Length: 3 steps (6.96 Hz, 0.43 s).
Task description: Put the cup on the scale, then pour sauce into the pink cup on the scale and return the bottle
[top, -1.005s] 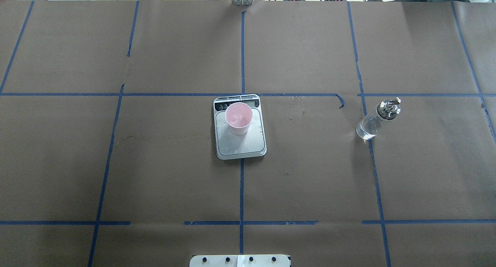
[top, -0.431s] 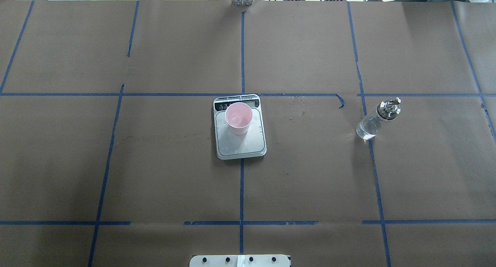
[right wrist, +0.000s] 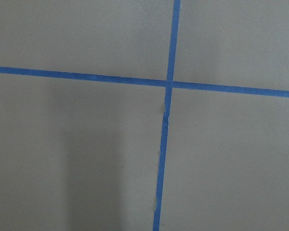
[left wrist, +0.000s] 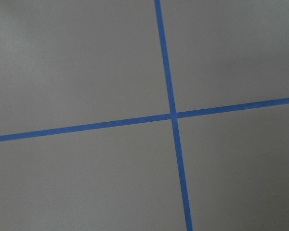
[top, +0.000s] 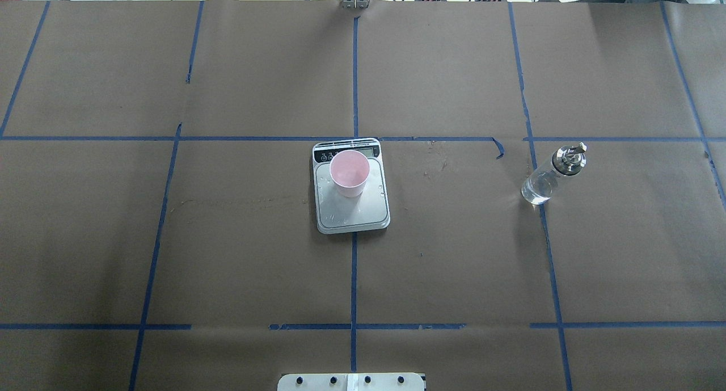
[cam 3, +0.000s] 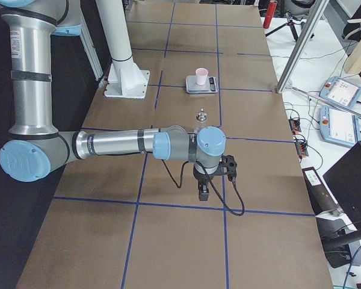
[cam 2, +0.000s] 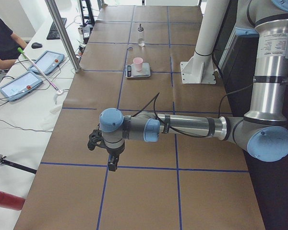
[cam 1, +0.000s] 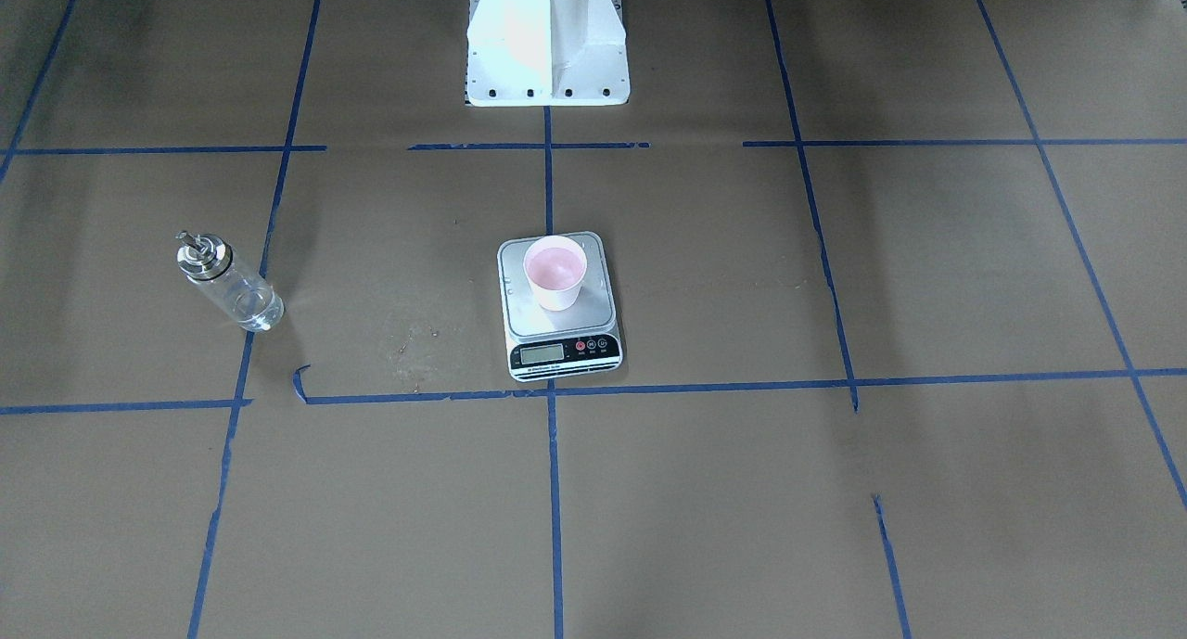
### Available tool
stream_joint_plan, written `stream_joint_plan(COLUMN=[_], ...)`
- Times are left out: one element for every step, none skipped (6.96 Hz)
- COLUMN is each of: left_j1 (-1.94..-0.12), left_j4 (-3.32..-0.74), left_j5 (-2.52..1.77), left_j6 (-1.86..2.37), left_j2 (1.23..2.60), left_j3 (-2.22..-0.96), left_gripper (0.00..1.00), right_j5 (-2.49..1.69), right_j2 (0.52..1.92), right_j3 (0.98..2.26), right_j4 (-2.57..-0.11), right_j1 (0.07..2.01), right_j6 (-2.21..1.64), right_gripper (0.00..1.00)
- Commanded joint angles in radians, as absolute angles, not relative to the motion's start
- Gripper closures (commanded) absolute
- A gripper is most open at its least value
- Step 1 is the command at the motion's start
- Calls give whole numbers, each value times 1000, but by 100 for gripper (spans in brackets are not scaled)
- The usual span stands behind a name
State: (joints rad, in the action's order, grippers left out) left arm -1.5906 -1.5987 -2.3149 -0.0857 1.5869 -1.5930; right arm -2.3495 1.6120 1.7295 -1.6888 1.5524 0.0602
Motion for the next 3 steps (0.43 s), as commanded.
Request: stream_joint_plan(left_j1=[-1591, -1591, -1589], left_j4=[-1598, -1598, -1598], left_j5=[-2315, -2316, -2316], left_j6=[-130, -149, -146], left_j2=[1568, 1559, 1557], left_j3=[-1583, -1585, -1580], left_gripper=[0, 0, 0], right_j5=[-2350, -2350, -2350], right_j2=[1612, 1612, 1615], right_j3=[1721, 1718, 1715], right_j4=[-1689, -1687, -1689], right_j1=[1552, 1552, 1552], right_j6=[63, 63, 63], right_gripper=[0, 0, 0])
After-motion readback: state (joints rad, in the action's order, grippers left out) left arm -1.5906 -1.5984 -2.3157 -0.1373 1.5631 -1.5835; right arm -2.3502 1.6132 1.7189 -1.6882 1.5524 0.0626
